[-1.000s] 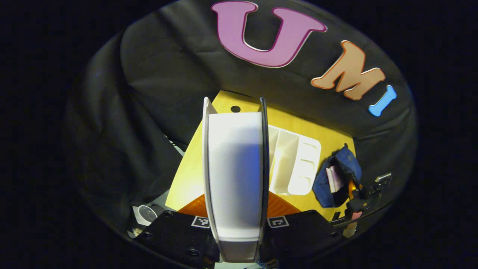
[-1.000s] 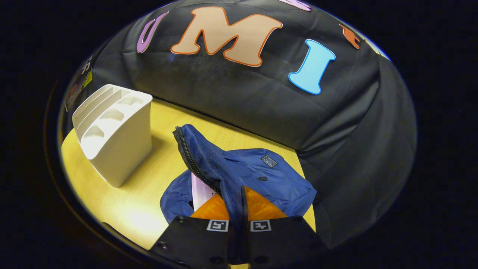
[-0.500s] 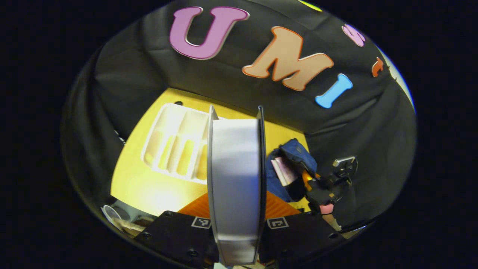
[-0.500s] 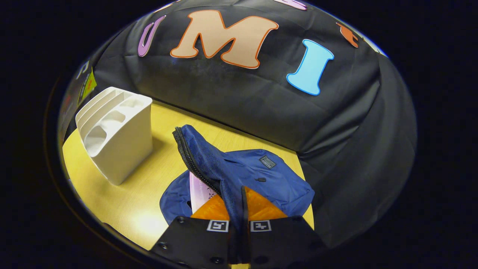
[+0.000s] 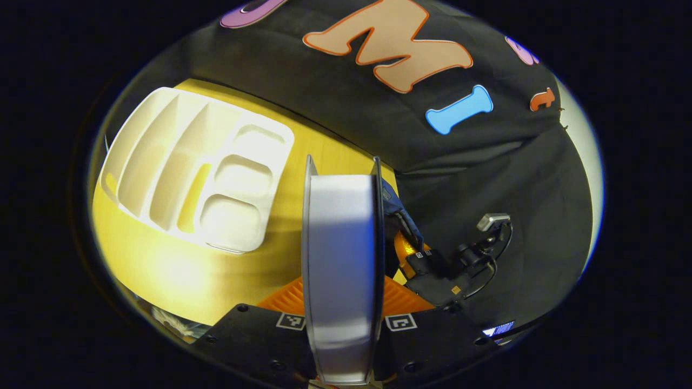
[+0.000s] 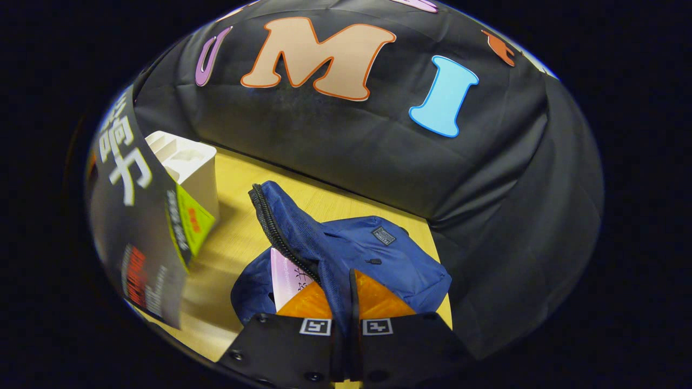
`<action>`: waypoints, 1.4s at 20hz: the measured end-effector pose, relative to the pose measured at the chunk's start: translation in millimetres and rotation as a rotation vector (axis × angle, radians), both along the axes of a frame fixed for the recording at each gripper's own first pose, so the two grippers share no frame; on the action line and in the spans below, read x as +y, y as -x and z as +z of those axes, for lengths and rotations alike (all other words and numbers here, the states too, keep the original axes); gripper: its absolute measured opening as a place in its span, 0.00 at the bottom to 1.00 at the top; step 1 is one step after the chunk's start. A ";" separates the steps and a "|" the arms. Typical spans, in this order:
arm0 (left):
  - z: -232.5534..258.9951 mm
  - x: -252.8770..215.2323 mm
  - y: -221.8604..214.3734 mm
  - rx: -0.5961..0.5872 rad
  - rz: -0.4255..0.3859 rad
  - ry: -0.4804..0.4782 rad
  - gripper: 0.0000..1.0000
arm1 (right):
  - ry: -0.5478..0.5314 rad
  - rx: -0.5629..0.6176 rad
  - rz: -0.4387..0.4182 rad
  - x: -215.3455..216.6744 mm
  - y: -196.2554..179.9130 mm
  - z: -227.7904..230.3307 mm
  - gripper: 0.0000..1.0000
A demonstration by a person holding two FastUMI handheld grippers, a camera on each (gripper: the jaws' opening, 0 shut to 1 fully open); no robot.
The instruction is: Open the schoolbag, grab two books from the bookshelf and put them into the schoolbag.
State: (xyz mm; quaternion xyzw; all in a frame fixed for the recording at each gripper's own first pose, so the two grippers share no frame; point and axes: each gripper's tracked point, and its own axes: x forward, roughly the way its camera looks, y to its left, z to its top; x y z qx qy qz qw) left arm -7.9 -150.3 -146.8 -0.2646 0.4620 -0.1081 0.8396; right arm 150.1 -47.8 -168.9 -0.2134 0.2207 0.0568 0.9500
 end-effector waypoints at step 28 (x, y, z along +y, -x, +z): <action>-163.7 -122.7 -148.5 -0.151 0.185 0.378 0.37 | -0.064 -0.011 0.048 18.6 1.0 -0.7 0.07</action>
